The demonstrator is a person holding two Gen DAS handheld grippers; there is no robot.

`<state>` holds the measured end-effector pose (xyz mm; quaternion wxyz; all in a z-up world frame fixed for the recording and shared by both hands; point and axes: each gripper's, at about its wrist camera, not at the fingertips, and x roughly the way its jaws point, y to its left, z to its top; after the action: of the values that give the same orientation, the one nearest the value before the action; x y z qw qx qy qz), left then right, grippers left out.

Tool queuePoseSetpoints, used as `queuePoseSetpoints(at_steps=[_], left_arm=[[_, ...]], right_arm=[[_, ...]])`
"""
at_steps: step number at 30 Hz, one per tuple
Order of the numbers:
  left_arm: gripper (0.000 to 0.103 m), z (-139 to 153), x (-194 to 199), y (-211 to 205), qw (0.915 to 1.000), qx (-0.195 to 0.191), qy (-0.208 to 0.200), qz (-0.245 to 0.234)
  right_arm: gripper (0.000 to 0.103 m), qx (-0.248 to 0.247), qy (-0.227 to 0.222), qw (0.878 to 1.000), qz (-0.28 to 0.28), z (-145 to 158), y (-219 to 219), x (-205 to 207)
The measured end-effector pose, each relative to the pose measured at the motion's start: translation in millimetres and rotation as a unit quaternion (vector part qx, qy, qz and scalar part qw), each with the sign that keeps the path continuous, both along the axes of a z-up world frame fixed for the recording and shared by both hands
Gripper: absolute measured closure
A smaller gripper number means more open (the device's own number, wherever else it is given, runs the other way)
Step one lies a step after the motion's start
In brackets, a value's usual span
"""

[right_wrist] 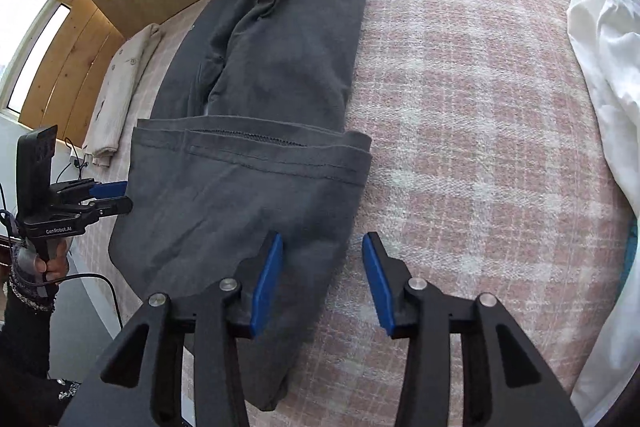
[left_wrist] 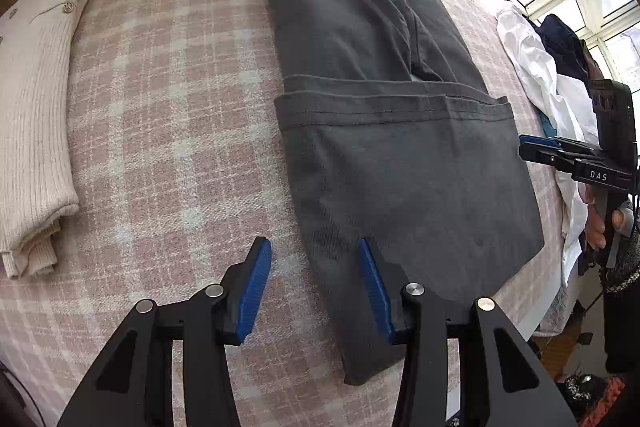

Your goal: Fold clothes

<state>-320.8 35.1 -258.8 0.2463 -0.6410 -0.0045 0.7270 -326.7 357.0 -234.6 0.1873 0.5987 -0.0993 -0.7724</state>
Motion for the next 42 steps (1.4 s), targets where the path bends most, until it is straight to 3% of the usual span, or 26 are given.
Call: queuePoseSetpoints(at_steps=[6,10,15,23,29,32,35,38,42], left_arm=[[0.058,68,-49,-10,0.9963,0.014,0.085,-0.004],[0.058,90,-86,-3,0.9925,0.015,0.12,-0.014],[0.058,74,-119,24,0.9928,0.018,0.117,-0.018],[0.058,44,-180,43,0.9942,0.028,0.104,-0.009],[0.058,20,-216,40,0.9938,0.012,0.11,0.014],[0.058,13,-232,34,0.9933,0.011,0.11,0.031],[0.058,6,-248,28,0.9926,0.01,0.111,0.048],[0.057,-1,-263,22,0.9916,0.009,0.111,0.065],[0.057,-6,-268,33,0.9927,0.009,0.108,0.052]], right_arm=[[0.061,-0.015,0.099,0.995,-0.027,97,20,-22],[0.061,-0.005,0.151,0.988,-0.035,128,17,-48],[0.078,0.016,0.144,0.989,0.008,97,-23,-97],[0.078,-0.023,0.102,0.994,0.029,20,-78,-195],[0.078,0.003,0.072,0.995,0.075,-20,-112,-238],[0.077,-0.002,0.103,0.992,0.073,0,-90,-229],[0.066,0.008,0.133,0.99,0.038,16,-55,-224],[0.066,0.02,0.125,0.992,-0.002,10,-19,-239],[0.066,0.013,0.104,0.994,-0.012,-4,-3,-260]])
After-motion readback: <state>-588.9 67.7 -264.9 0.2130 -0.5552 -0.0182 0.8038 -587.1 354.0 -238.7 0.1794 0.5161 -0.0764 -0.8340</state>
